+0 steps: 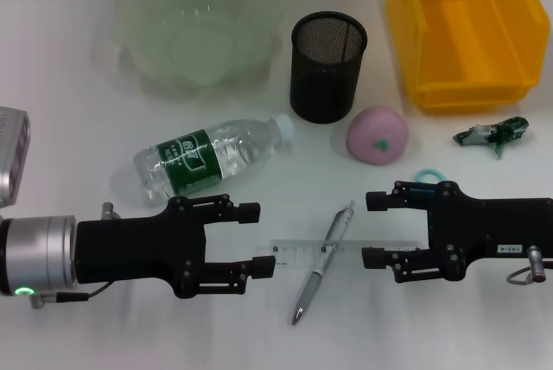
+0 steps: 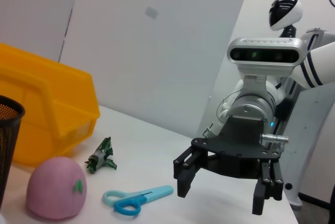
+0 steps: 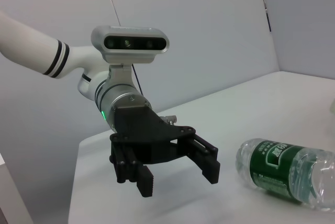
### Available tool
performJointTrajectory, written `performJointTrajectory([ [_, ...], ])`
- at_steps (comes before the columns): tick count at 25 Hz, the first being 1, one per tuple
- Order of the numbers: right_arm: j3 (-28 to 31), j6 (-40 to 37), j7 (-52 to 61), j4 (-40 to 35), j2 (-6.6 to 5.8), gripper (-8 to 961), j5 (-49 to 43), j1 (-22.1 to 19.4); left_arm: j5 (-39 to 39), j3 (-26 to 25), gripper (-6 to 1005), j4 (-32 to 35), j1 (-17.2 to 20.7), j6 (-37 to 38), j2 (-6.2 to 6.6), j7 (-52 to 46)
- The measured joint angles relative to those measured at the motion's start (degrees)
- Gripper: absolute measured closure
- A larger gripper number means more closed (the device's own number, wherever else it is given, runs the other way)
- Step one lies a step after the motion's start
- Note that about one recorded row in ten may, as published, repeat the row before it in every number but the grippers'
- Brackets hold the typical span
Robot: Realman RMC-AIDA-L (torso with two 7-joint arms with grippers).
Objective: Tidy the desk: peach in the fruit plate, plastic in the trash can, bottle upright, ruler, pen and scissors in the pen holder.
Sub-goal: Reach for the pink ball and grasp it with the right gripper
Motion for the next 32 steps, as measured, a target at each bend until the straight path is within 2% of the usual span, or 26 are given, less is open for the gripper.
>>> performJointTrajectory([
  [28,0.0,0.32,0.29,0.0,0.11,143,0.0,-0.34,-0.03,-0.08,229,0.32,0.41,1.15,0.06,0.7],
  [32,0.4,-2.17,1.58,-0.66,-0.32,143,0.04,0.37,-0.09,-0.21,229,0.38,0.48,1.05,-0.11,0.8],
])
